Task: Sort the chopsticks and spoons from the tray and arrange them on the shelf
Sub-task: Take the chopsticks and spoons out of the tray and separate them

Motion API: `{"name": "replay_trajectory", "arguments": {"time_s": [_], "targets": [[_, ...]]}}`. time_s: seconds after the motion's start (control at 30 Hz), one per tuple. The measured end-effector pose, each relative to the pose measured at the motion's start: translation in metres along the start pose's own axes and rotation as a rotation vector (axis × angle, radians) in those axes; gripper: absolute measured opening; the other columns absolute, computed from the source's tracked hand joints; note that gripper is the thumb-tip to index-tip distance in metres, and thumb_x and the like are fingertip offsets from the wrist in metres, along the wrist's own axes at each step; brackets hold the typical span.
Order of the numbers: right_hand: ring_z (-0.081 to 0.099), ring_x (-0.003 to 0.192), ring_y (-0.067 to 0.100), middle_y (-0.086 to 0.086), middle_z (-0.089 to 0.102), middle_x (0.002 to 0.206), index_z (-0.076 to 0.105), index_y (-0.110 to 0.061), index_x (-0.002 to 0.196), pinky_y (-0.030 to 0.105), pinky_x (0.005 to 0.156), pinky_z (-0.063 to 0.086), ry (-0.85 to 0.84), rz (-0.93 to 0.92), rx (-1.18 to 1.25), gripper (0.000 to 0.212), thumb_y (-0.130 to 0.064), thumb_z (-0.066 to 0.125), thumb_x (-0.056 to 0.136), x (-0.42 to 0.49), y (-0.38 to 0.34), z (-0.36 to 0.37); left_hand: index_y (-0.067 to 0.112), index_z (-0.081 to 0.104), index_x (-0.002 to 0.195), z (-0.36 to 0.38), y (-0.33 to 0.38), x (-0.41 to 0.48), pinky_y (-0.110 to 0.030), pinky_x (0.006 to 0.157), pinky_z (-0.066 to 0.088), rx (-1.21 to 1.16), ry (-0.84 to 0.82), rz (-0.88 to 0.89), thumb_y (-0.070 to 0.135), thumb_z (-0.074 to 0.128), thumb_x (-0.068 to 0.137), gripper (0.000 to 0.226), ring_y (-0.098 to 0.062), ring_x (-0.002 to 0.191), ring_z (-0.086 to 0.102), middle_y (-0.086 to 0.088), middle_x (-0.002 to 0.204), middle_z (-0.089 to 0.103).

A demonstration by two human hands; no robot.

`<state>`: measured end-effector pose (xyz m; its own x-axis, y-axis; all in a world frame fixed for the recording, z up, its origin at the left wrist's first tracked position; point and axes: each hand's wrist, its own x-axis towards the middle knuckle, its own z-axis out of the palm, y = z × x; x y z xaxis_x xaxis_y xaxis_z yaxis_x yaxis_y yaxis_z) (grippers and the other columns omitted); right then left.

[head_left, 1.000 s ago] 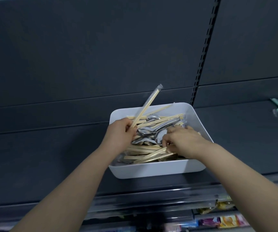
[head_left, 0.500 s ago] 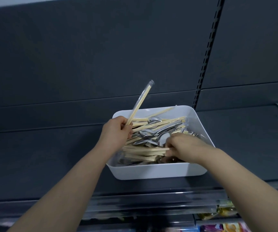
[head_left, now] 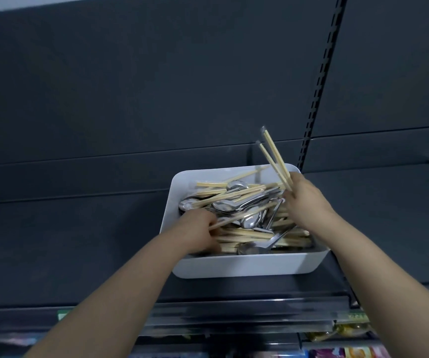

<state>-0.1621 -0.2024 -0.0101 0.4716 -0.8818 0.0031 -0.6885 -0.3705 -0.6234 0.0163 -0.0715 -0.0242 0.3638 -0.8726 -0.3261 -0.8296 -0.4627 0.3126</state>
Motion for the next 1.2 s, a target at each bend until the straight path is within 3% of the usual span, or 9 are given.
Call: {"name": "replay_trajectory", "arguments": {"time_s": [0.2,0.3,0.53,0.67,0.77,0.93,1.03,1.13,1.2], "targets": [[0.064,0.082,0.033,0.010,0.063,0.091,0.049,-0.019,0.117,0.050,0.070,0.055,0.009,-0.085,0.171,0.024,-0.010,0.040,0.097,-0.008,-0.011,-0.007,0.022,0.055,0.070,-0.019,0.003,0.001,-0.028,0.061,0.035,0.101,0.061,0.026,0.030,0.066,0.088,0.022,-0.019,0.080,0.053,0.004,0.076,0.055],[0.064,0.081,0.030,0.003,0.062,0.091,0.046,-0.020,0.124,0.046,0.068,0.055,0.038,-0.168,0.228,0.032,-0.006,0.039,0.096,-0.011,-0.031,-0.008,0.021,0.050,0.069,-0.048,-0.007,-0.010,-0.030,0.064,0.038,0.134,0.134,-0.017,0.036,0.058,0.092,0.029,-0.021,0.082,0.052,0.004,0.076,0.052],[0.061,0.092,0.027,0.001,0.060,0.101,0.039,-0.022,0.131,0.049,0.080,0.052,-0.047,-0.337,0.221,0.040,-0.007,0.042,0.094,-0.020,-0.110,0.035,0.016,0.055,0.079,-0.077,-0.093,-0.036,-0.040,0.073,0.056,-0.316,0.428,-0.234,0.027,0.053,0.095,0.019,-0.024,0.073,0.063,-0.003,0.077,0.070],[0.061,0.094,0.027,0.003,0.061,0.106,0.040,-0.019,0.132,0.040,0.082,0.050,-0.129,-0.374,0.186,0.041,-0.006,0.040,0.093,-0.033,-0.162,0.085,0.004,0.053,0.097,-0.053,-0.154,-0.054,-0.030,0.053,0.045,-0.677,0.375,-0.374,0.020,0.045,0.101,0.018,-0.018,0.056,0.048,-0.009,0.073,0.058],[0.062,0.093,0.030,0.007,0.061,0.103,0.045,-0.016,0.121,0.046,0.082,0.051,-0.215,-0.326,0.168,0.032,-0.007,0.038,0.091,-0.040,-0.194,0.132,0.002,0.051,0.103,-0.041,-0.199,-0.069,-0.023,0.044,0.038,-0.809,0.334,-0.465,0.017,0.043,0.102,0.017,-0.015,0.052,0.043,-0.008,0.070,0.053],[0.065,0.092,0.034,0.015,0.060,0.108,0.046,-0.011,0.116,0.051,0.077,0.056,-0.373,-0.089,0.114,0.030,-0.007,0.044,0.087,-0.040,-0.219,0.215,-0.001,0.052,0.108,-0.031,-0.259,-0.081,-0.026,0.051,0.044,-0.849,0.260,-0.529,0.018,0.044,0.101,0.021,-0.016,0.057,0.049,-0.010,0.073,0.056],[0.066,0.087,0.034,0.016,0.059,0.105,0.046,-0.008,0.109,0.049,0.073,0.058,-0.392,0.023,0.083,0.025,-0.001,0.046,0.085,-0.042,-0.219,0.245,0.002,0.051,0.098,-0.022,-0.270,-0.078,-0.026,0.051,0.043,-0.845,0.220,-0.520,0.017,0.044,0.100,0.016,-0.017,0.055,0.050,-0.010,0.072,0.057],[0.062,0.093,0.033,0.016,0.058,0.109,0.044,-0.007,0.110,0.038,0.073,0.052,-0.376,0.031,-0.008,0.022,-0.005,0.047,0.088,-0.046,-0.227,0.269,0.005,0.050,0.090,-0.016,-0.286,-0.072,-0.026,0.047,0.042,-0.811,0.153,-0.463,0.018,0.047,0.099,0.016,-0.018,0.053,0.046,-0.010,0.073,0.055],[0.054,0.091,0.027,0.014,0.056,0.113,0.047,-0.006,0.112,0.028,0.071,0.042,-0.378,-0.026,-0.074,0.020,-0.009,0.046,0.092,-0.050,-0.230,0.275,0.005,0.052,0.103,-0.015,-0.291,-0.068,-0.032,0.054,0.052,-0.730,0.131,-0.382,0.017,0.052,0.097,0.013,-0.020,0.061,0.054,-0.010,0.082,0.058]]}}
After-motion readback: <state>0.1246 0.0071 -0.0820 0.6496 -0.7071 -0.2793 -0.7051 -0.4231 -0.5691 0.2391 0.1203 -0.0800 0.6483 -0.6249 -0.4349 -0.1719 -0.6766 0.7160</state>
